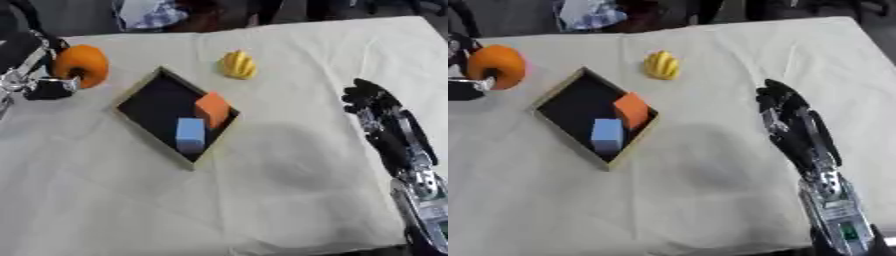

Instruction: Pick up objects on the table and place them in the box.

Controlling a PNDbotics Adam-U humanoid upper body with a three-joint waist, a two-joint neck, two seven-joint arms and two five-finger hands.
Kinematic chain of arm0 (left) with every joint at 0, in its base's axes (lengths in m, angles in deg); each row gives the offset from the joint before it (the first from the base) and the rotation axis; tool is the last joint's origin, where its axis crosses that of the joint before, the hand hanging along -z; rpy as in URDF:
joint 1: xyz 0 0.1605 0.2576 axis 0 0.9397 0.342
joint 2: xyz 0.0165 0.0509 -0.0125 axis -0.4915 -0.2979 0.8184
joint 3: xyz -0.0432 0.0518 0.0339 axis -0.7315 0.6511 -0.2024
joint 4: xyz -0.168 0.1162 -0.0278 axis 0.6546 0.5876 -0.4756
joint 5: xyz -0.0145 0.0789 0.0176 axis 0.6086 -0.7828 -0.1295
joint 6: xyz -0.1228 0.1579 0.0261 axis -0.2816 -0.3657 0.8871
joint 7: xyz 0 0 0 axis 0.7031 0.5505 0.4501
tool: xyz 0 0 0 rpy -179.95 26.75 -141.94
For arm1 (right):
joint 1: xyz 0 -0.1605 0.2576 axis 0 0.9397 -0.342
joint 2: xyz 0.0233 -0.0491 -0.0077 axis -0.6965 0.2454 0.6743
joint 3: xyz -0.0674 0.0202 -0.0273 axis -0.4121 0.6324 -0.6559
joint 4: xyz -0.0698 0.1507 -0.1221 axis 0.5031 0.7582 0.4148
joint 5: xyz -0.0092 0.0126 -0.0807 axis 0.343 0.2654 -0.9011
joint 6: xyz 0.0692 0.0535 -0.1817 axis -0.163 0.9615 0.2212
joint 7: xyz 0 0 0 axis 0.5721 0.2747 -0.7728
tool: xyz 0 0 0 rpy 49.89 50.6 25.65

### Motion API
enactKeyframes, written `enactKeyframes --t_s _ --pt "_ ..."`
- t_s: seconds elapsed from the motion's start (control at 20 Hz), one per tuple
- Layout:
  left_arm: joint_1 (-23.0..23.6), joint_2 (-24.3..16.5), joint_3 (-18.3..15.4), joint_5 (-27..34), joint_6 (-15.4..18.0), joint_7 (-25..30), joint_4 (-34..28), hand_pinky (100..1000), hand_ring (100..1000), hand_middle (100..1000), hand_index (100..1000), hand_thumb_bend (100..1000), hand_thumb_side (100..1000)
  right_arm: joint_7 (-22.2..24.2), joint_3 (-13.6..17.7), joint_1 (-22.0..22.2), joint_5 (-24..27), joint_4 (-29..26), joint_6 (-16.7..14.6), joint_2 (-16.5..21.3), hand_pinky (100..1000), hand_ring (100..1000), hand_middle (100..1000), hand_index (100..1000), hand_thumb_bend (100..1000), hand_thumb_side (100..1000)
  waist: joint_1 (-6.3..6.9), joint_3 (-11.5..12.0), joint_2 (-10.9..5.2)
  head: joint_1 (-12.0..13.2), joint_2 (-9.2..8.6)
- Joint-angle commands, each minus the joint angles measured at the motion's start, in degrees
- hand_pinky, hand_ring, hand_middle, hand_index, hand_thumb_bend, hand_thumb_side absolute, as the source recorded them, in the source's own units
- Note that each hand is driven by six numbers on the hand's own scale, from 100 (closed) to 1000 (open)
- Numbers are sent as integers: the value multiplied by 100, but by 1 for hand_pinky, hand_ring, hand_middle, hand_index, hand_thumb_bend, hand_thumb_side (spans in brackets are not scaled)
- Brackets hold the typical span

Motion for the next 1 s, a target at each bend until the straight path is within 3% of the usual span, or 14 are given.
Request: enactKeyframes --t_s 0.05,0.45,0.8,1.0 --pt "-165 -101 268 141 145 307 -382 638 447 486 625 100 140 17 -10 -67 9 -60 -13 41 813 822 770 885 100 584 -54 -20 -136 9 28" --pt "-227 211 880 -77 491 903 -209 652 484 523 663 108 134 25 -22 -75 21 -58 -13 32 813 821 770 885 100 583 -72 -62 -142 21 28" --pt "-243 479 1024 -248 691 898 120 655 488 526 665 105 133 30 -26 -73 25 -53 -13 25 813 821 770 885 100 583 -81 -66 -141 34 28" --pt "-241 700 1110 -355 762 806 291 687 561 613 743 200 111 46 -38 -78 32 -50 -13 13 814 821 770 885 100 584 -91 -104 -142 53 28"
